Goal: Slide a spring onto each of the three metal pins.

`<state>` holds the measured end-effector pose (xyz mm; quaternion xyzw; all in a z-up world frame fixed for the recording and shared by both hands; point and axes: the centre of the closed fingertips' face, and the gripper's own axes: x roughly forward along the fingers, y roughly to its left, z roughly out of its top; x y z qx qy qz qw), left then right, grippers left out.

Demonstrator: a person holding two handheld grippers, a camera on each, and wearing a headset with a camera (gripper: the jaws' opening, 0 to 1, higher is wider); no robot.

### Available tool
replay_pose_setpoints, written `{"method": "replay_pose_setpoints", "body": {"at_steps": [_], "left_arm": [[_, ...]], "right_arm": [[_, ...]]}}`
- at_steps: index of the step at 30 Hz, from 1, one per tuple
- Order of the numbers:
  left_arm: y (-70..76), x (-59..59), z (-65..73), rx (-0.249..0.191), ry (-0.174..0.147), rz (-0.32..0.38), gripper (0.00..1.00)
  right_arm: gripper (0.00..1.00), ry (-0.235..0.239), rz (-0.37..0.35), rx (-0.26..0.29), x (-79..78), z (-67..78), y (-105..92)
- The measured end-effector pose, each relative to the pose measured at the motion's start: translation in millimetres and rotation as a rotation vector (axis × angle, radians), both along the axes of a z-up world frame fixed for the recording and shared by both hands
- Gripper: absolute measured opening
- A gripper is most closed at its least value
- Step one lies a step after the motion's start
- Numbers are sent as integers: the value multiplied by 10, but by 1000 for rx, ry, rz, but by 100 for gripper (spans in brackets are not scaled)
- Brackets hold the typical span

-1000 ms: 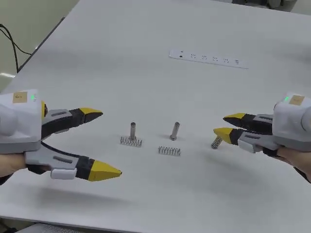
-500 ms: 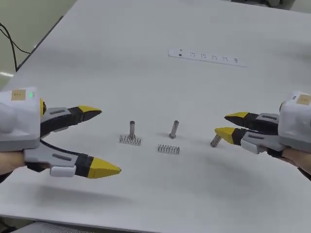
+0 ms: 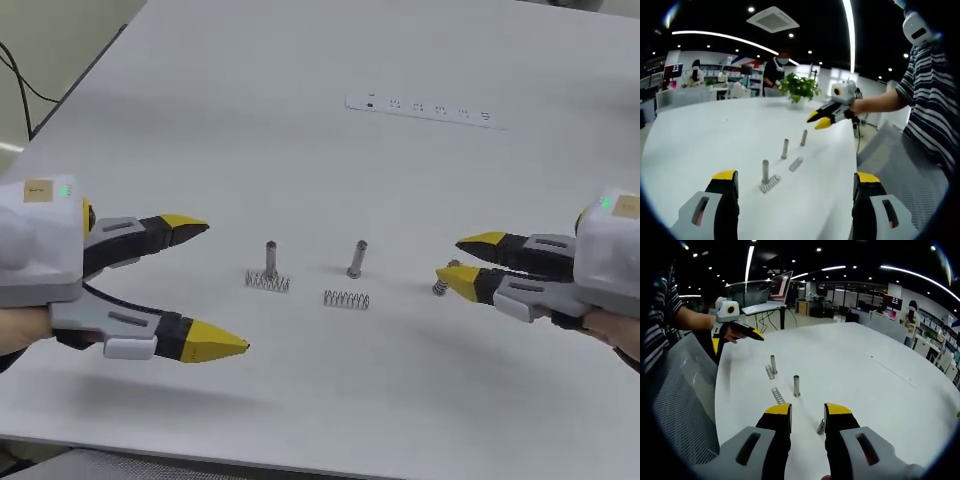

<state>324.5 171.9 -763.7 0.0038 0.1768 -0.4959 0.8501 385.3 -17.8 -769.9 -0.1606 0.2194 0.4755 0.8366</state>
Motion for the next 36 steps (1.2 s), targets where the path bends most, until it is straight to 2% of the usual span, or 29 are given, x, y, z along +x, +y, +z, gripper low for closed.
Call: {"method": "replay_pose_setpoints", "body": {"at_steps": [10,15,20,36], "left_arm": [[13,8,-17,1,3,2,92],[11,7,-30,6,3,1,92],[18,5,-35,9,4,0,92],[49,-7,-68,25,4,4,91]], "right_arm": [[23,20,66,-42,-139,-99,57],[23,9,120,-73,-176,-96,150],[22,-16,191,-146,-196,-139,229],[20,-49,335,-259,-237,-267,538]]}}
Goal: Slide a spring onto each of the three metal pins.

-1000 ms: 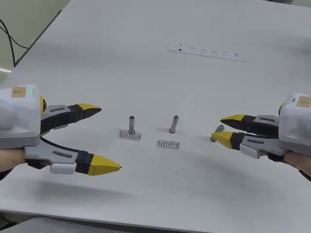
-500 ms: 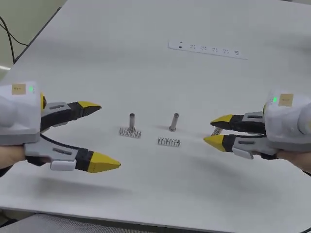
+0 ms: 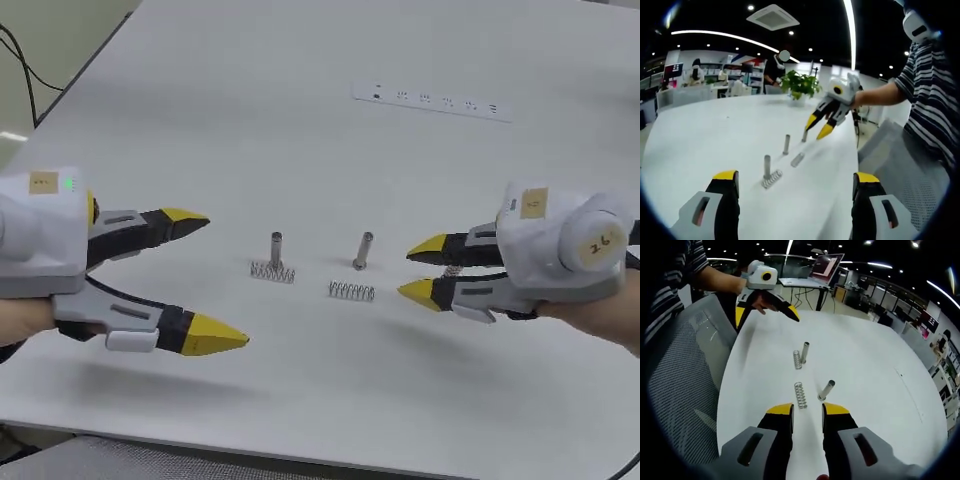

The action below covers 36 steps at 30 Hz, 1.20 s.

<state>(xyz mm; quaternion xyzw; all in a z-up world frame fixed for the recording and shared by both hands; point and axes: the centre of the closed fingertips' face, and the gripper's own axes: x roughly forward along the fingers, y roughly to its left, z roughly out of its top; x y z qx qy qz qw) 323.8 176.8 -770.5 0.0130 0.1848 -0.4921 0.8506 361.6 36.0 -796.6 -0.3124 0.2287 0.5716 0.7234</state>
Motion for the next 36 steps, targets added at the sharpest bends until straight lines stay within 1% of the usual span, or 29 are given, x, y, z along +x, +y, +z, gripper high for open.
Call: {"method": "replay_pose_setpoints", "body": {"at_steps": [3,6,7,8,10,12,16,18,21,26,28,30,32,35,36], "left_arm": [[-4,6,2,-1,0,-1,91],[-10,11,-2,1,1,-3,91],[-6,21,-6,4,-1,2,91],[-4,26,-7,5,-4,3,91],[-6,23,-5,3,-1,2,91],[-1,21,-7,5,-1,1,91],[14,18,-14,5,1,4,91],[15,14,-19,7,4,5,91],[21,11,-26,7,7,5,91],[27,15,-35,8,8,10,91],[33,16,-41,11,8,11,91],[35,15,-42,8,10,16,91],[36,5,-46,10,9,14,91],[36,-5,-41,11,9,12,91],[39,-6,-40,11,9,12,91]], "right_arm": [[20,-7,28,-22,18,-28,54],[20,-19,62,-61,13,-93,126],[19,-31,81,-81,11,-125,150],[19,-34,89,-90,8,-147,171],[18,-26,99,-98,-9,-189,220],[18,-29,119,-116,-19,-235,250],[18,-15,124,-126,-4,-300,296],[17,-19,129,-146,16,-343,301],[16,-12,136,-168,37,-394,305],[16,11,145,-205,52,-493,309],[15,13,138,-203,69,-511,320],[13,29,132,-195,75,-525,334],[13,30,127,-209,97,-566,325],[13,42,129,-217,80,-599,318],[13,46,134,-228,69,-627,306]]}}
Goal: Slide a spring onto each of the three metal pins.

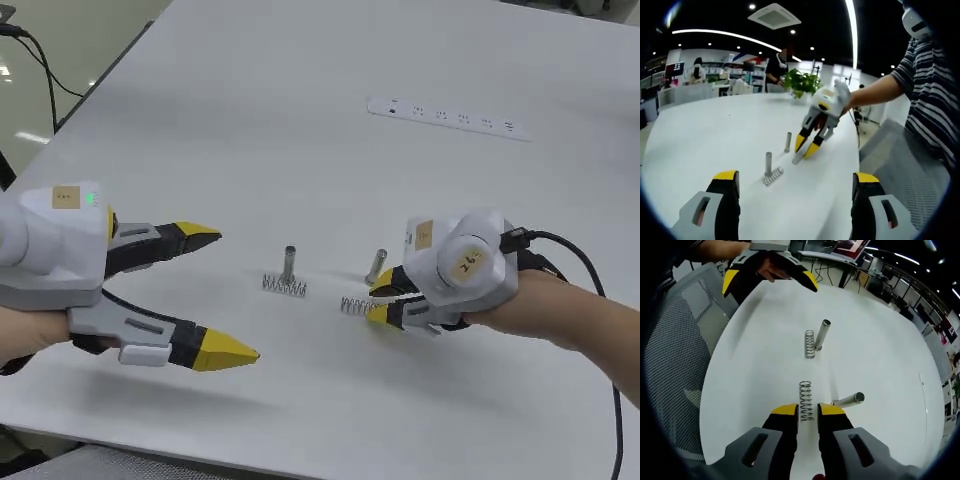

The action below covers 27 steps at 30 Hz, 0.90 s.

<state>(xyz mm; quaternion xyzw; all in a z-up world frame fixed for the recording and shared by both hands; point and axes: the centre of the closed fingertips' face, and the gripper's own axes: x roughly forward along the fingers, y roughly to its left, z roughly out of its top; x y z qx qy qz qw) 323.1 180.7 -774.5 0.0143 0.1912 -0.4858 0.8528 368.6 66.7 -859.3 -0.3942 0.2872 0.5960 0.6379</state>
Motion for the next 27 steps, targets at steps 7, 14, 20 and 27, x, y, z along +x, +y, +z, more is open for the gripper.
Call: {"method": "replay_pose_setpoints", "body": {"at_steps": [7,14,20,27], "left_arm": [[13,-12,-17,4,4,0,90],[-9,-56,-4,10,2,-6,90],[-31,-87,-9,14,8,-17,90],[-111,-127,-16,8,16,-42,88]], "right_arm": [[8,2,5,-8,10,-51,4],[8,5,0,6,-14,-24,-9],[8,0,-1,12,-71,49,-111],[8,0,-25,39,-121,196,-213]]}}
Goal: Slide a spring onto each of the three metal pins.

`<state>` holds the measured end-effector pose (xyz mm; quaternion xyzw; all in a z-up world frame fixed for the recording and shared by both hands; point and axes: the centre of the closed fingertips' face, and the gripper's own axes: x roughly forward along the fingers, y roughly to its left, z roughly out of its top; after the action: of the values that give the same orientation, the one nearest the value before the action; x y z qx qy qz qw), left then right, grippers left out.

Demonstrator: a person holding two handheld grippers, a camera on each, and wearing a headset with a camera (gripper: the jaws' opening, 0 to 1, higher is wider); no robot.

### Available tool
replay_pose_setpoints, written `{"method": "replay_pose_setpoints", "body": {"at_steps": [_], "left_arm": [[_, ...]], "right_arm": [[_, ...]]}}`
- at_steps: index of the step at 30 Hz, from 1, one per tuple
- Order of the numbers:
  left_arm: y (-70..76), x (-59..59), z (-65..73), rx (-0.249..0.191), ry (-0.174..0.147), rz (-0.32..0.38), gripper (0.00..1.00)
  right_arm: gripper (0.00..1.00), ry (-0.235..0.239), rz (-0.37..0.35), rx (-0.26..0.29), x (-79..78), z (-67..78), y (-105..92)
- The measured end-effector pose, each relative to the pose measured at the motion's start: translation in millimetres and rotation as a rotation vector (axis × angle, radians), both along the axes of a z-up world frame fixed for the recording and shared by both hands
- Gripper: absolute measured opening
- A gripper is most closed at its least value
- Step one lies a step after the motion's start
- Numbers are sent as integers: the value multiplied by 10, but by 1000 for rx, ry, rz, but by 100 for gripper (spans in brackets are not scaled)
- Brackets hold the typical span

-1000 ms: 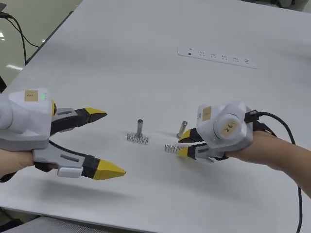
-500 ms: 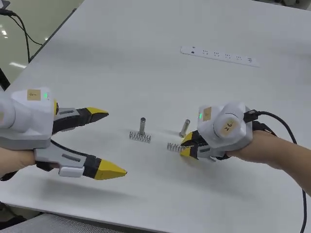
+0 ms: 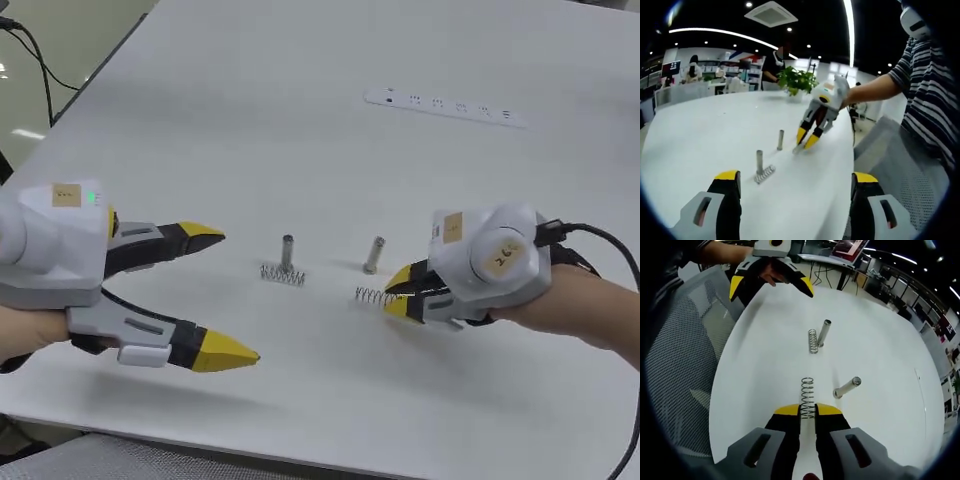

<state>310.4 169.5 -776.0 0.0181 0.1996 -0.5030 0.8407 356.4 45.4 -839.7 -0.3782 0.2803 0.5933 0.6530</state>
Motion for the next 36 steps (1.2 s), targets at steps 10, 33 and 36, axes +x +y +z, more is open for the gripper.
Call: {"method": "replay_pose_setpoints", "body": {"at_steps": [10,33,36], "left_arm": [[-176,-96,-28,-2,19,-73,82],[-522,-19,-21,9,7,-180,62],[-609,-11,-2,4,1,-203,60]], "right_arm": [[8,-6,-7,27,-125,158,-54],[7,-20,43,29,-340,295,5],[7,-21,42,36,-348,321,17]]}}
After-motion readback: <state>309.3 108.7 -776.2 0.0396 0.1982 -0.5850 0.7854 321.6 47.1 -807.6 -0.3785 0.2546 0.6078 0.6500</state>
